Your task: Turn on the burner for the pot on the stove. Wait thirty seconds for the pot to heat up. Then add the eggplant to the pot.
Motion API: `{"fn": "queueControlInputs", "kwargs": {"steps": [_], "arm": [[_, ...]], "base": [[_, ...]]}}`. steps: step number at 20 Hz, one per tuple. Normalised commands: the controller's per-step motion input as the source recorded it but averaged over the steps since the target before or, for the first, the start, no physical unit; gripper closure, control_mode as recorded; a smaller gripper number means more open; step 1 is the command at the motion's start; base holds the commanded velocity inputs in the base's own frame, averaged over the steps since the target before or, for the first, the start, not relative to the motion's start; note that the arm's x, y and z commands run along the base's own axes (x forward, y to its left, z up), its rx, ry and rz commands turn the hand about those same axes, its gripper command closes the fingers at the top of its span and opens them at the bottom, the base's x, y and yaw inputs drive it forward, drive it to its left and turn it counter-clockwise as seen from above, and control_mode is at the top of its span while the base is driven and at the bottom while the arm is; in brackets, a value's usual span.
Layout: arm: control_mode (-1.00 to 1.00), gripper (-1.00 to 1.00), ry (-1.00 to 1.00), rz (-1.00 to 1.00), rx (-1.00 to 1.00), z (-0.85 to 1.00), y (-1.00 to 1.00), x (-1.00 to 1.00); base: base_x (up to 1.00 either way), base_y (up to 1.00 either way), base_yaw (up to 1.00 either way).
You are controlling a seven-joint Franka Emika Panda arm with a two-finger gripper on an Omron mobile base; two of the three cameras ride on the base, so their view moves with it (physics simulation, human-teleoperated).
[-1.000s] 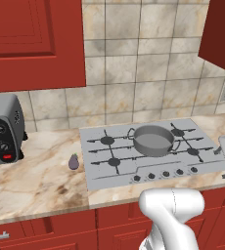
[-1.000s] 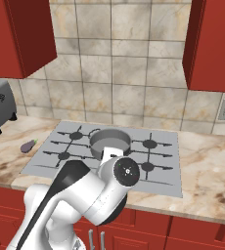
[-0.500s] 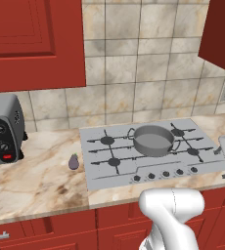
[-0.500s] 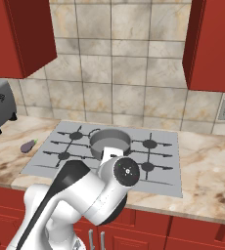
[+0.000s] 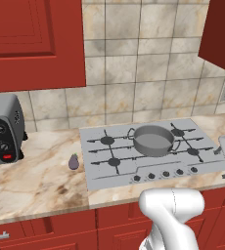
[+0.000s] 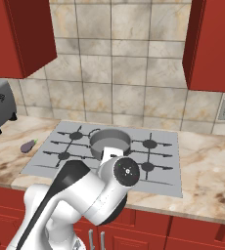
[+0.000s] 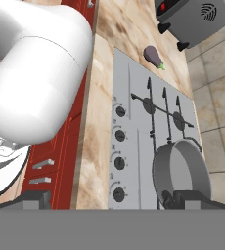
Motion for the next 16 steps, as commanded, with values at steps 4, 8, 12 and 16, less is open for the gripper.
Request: {"fn": "queueControlInputs", "kwargs": {"steps": [4,8,12,16], "arm": [[-1.0,-1.0,0.0,0.0,0.0,0.0,0.0,0.0],[-1.0,-1.0,0.0,0.0,0.0,0.0,0.0,0.0],[-1.0,-1.0,0.0,0.0,0.0,0.0,0.0,0.0],[-1.0,-1.0,0.0,0.0,0.0,0.0,0.0,0.0]], "base": [[0.0,0.0,0.0],[0.0,0.0,0.0],[0.0,0.0,0.0],[0.0,0.0,0.0]]}}
